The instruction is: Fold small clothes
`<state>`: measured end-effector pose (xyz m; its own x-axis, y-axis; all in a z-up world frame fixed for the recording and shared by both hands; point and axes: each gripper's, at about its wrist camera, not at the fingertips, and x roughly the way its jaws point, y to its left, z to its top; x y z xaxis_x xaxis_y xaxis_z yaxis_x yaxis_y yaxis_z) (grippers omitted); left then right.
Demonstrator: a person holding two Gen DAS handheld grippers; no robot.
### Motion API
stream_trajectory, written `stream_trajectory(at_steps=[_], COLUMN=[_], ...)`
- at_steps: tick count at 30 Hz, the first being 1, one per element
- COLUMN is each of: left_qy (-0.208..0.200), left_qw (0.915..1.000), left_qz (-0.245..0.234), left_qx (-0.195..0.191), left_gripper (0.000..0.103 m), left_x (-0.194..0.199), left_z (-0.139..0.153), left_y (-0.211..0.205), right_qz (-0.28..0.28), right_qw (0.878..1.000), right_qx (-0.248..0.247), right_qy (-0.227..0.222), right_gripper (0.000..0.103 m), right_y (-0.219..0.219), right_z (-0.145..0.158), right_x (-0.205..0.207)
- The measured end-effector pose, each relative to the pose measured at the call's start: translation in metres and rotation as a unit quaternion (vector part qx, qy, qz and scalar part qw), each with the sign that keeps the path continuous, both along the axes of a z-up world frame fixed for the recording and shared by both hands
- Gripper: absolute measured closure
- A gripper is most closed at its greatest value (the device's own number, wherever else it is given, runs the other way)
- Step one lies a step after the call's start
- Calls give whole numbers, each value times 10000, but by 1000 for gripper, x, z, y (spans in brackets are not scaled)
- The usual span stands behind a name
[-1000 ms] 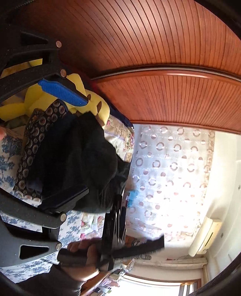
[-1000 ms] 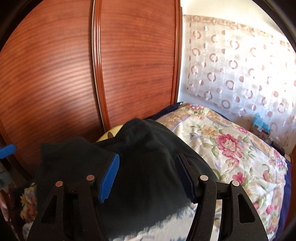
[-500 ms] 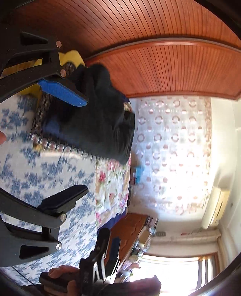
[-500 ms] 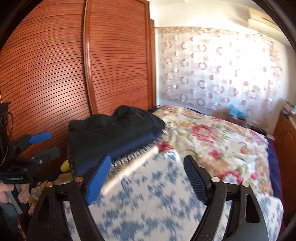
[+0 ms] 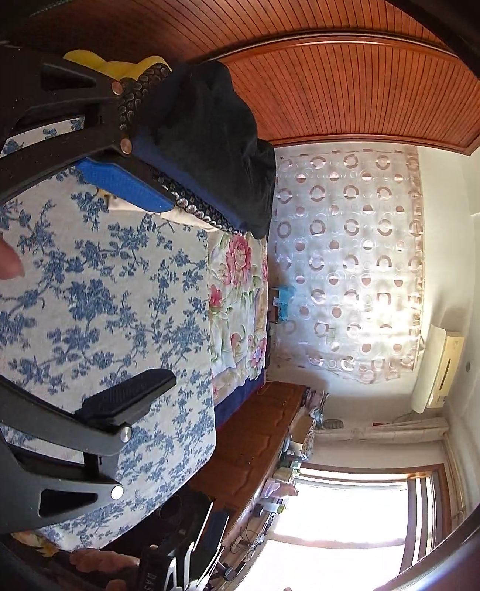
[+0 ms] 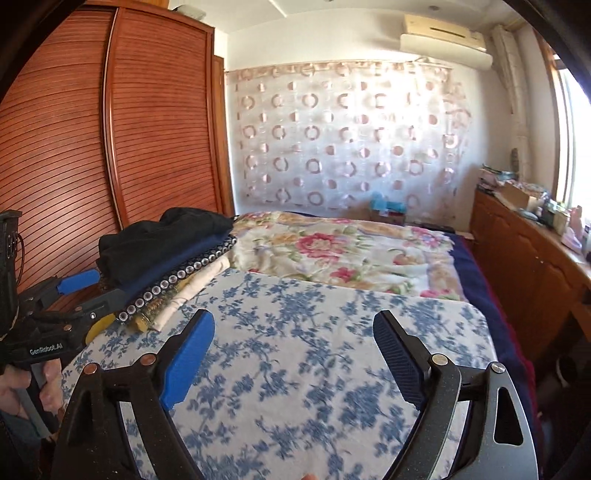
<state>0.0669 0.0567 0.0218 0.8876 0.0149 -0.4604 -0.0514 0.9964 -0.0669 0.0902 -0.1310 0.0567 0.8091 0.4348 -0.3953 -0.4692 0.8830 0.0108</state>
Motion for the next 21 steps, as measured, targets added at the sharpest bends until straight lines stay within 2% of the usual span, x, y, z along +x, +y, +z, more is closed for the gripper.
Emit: stream_trajectory(at_steps=[10,21], left_qy=[-220,-251], left_qw=[9996,9993], left_qz=[-109,-127], left_qx=[142,226], left_gripper=[16,16], left_x=[-10,-20], left_z=[36,45], left_y=[-24,-32], right_qz=[-421,-534], right_qw=[9982,9969], right_qx=[239,379], right_qy=[-351,-430], right_gripper=[14,14], right_y=[-18,-17], right_z=[20,1], right_x=[-49,-61])
